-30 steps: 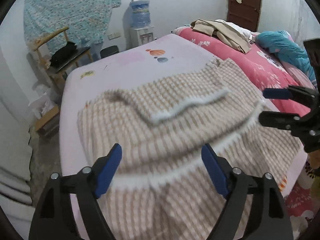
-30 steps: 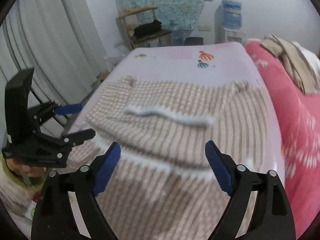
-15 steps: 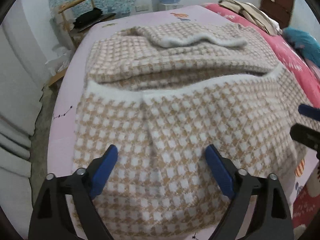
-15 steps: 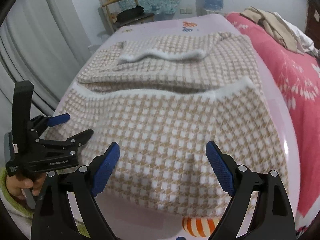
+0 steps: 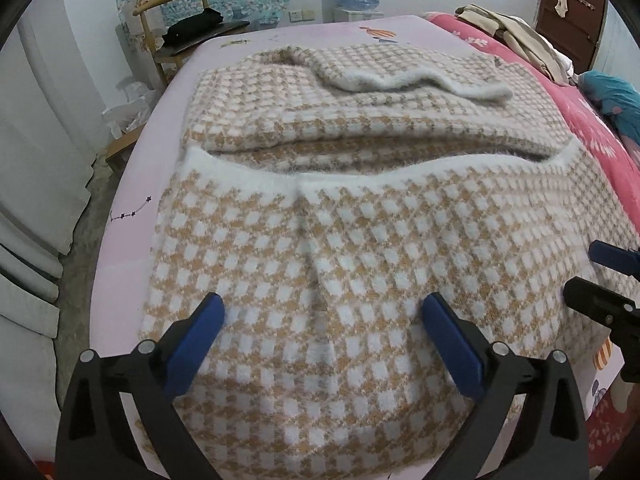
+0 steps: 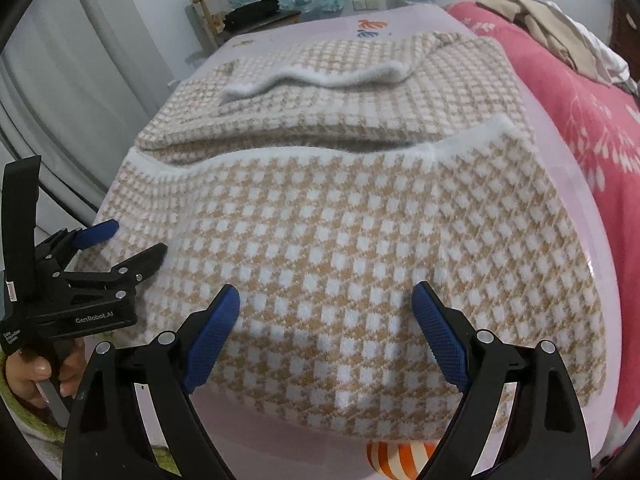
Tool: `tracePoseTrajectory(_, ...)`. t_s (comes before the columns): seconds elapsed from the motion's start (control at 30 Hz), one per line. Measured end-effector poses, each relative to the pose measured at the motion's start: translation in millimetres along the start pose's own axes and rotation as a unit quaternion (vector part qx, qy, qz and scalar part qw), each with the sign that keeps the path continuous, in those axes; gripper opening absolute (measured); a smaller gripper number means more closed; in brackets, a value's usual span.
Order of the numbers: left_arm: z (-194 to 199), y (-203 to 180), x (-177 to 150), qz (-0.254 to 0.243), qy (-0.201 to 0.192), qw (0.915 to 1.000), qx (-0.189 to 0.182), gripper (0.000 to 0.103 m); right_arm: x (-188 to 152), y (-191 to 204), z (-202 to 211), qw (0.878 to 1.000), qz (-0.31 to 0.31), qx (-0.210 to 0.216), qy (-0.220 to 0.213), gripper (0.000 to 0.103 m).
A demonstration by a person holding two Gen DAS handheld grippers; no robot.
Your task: Fold large clothes
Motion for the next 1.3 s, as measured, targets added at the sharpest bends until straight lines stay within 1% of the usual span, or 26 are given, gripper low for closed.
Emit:
tracePoseTrajectory(0.5, 0.1, -1.5, -0.4, 0.012, 0.006, 0.9999, 0.010, 0.098, -0.3, -0.8, 0.7, 1.000, -0.001, 0.001, 0.000, 0.084)
tracePoseTrajectory(1.3, 0.0, -1.7, -1.2, 0.013, 0.005, 0.9998, 0.012, 0.098, 0.3, 0.5, 0.7, 1.000, 0.001, 0.000, 0.000, 0.084)
Point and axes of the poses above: each gripper's, at about its wrist camera, not at the fingertips, and z roughly against the way its jaws point, y to its left, x to its top, the point moved 5 cm from there along -z, roughly the way its jaws point, and after that the axes turned 10 degrees about y, right-handed, at the moved point
